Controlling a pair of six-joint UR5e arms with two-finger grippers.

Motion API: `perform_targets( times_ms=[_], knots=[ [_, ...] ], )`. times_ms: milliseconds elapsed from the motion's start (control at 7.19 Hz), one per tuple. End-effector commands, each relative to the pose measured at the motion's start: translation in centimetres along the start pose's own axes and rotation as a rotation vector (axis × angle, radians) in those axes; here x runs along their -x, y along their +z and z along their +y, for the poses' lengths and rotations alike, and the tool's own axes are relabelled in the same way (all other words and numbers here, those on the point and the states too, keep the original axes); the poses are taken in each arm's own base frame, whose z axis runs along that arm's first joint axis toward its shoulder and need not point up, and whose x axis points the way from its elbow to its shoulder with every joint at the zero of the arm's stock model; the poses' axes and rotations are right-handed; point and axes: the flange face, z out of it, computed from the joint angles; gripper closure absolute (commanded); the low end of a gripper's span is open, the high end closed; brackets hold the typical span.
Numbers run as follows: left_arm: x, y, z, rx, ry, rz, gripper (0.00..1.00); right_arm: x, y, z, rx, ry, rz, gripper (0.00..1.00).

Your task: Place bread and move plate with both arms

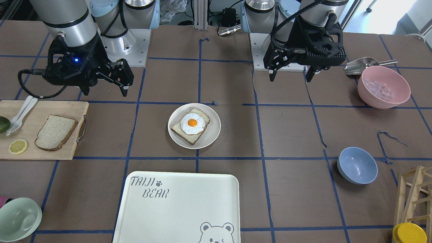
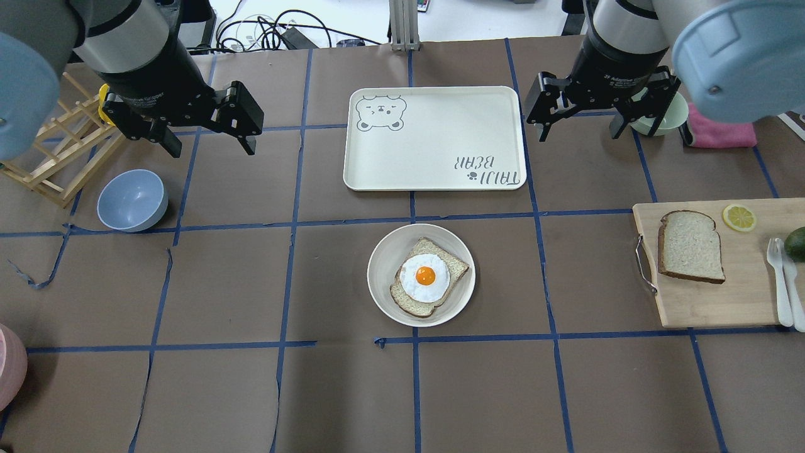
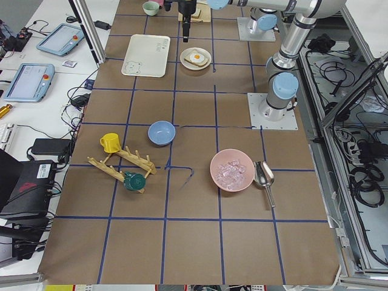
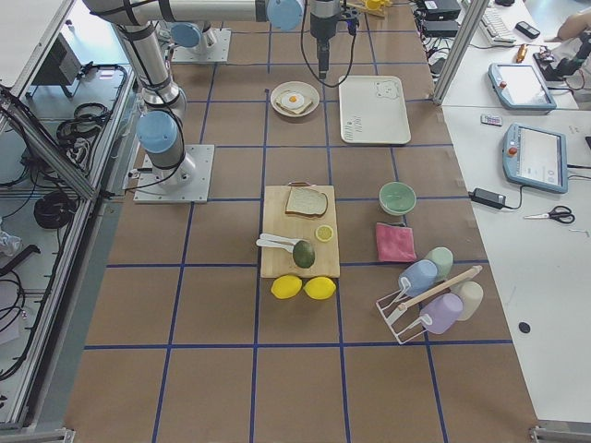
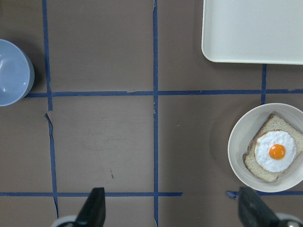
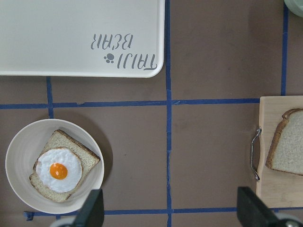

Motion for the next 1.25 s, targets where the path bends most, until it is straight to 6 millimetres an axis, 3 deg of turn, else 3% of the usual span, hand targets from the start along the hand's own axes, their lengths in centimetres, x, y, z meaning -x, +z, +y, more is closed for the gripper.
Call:
perform_targets(
  times_ms=[0,556,1113],
  knots=[
    [0.0,0.0,0.0,-0.001,0.001,0.0,0.0,-0.1,0.1,-0.1,0.002,0.001,0.001,0.0],
    [0.0,-0.1,0.0,-0.004,-0.001,0.0,0.0,0.0,0.6,0.1,0.016,0.003,0.0,0.0],
    [0.0,0.0,0.1,-0.002,0.001,0.0,0.0,-0.3,0.5,2.3,0.136,0.01,0.021,0.0]
  ],
)
